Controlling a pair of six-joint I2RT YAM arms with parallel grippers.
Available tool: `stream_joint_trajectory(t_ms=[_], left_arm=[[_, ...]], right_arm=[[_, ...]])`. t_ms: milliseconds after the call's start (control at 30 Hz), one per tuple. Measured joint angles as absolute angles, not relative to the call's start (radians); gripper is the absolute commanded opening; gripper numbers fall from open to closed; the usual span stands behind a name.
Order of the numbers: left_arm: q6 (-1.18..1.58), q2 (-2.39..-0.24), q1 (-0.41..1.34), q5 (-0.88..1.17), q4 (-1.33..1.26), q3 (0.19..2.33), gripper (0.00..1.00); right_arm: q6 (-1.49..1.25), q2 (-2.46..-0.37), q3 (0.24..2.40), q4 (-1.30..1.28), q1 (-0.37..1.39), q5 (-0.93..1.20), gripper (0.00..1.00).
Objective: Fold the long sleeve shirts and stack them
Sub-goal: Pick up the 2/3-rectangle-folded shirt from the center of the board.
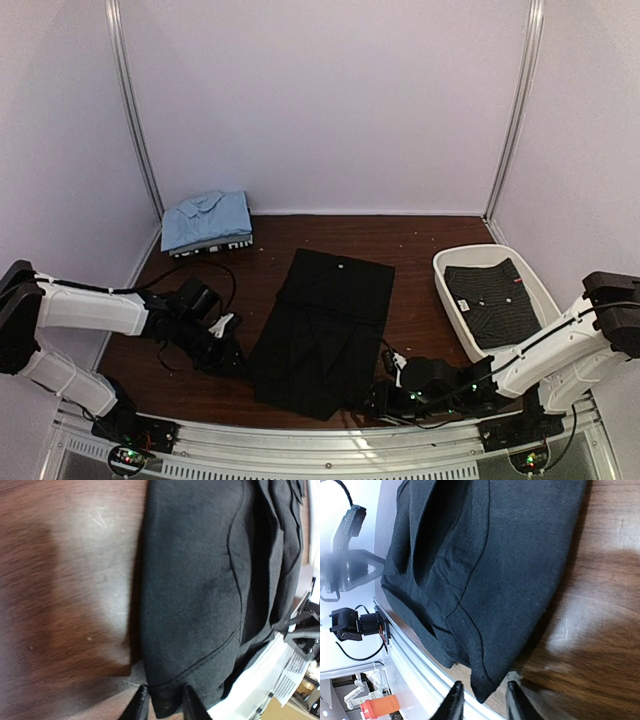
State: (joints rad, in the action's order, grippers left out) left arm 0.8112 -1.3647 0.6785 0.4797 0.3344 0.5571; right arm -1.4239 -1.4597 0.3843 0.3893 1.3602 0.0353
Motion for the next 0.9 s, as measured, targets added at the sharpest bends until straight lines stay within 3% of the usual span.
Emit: stream_joint_trajectory(t_ms=[167,300,600,900], left_arm=[[0.822,-1.357,0.685,0.496,0.331,0.558,0.02],[0.818,-1.344,0.685,0.508,0.352,0.596,0.0],[0.793,-1.394,0.686,0.538,0.398,0.846,0.0],[0.707,-1.754,0.611,0.568,0.455,1.309,0.0]], right_arm=[[-1.433,-1.465,0.385,0.406,1.362,0.018,0.08],[-1.423,-1.431,0.392,0.387,1.36,-0.004,0.0],[-1.342,-1.309,0.476,0.31,1.245,0.0,0.0],[-1.169,-1.299,0.598,0.227,0.907,0.11,0.0]])
